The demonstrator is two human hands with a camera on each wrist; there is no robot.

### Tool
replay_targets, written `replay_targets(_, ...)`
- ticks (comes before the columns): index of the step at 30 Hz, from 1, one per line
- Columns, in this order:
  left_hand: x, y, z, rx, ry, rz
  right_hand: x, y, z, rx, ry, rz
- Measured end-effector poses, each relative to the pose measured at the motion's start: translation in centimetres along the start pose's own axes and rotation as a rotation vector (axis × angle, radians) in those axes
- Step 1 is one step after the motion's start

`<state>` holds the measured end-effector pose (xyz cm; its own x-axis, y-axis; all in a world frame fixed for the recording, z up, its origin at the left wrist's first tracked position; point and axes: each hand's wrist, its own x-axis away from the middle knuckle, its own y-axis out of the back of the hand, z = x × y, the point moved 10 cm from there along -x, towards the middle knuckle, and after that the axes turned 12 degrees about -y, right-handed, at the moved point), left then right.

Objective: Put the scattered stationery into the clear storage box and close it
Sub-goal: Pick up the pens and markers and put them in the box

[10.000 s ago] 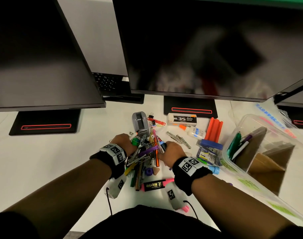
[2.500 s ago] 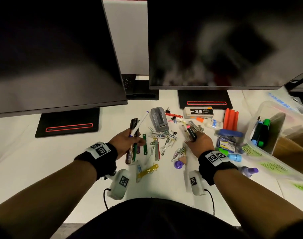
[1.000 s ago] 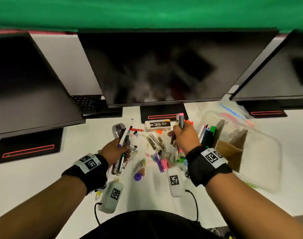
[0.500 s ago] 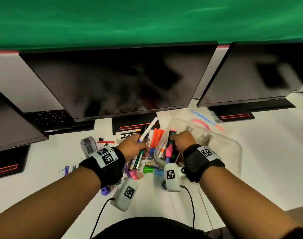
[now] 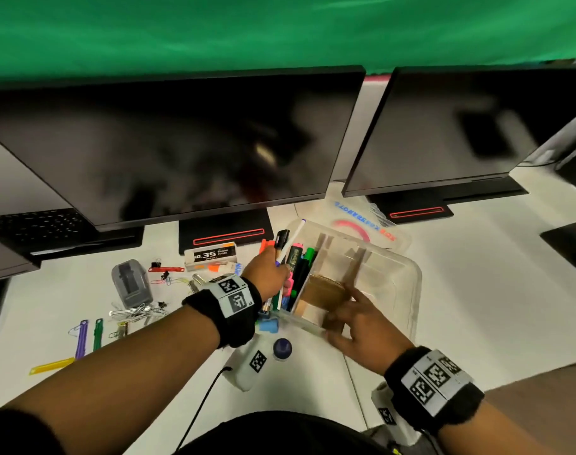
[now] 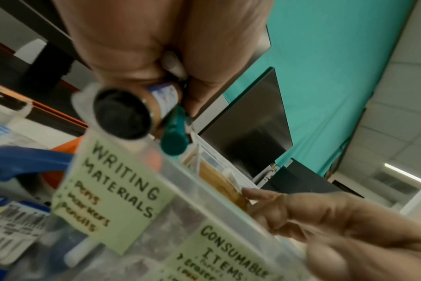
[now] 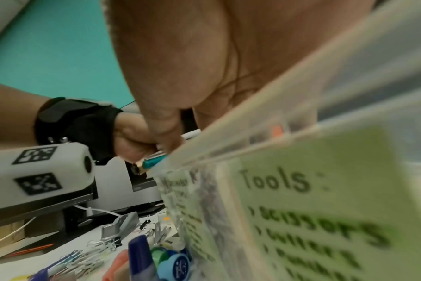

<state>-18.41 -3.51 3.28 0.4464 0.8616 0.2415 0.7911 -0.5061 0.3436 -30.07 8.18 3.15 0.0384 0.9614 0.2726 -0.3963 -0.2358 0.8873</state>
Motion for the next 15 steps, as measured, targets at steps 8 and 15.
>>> replay_targets(8,-1.5,-1.6,-0.2,-0.442,-0.018,-0.042,1.4,-1.9,-0.4,0.280,0.121,-0.176)
replay_targets(15,-2.1,-2.2,-0.8,-0.473,-0.180,-0.042,1.5,-1.3,-0.3,0.234,0.156,-0.283)
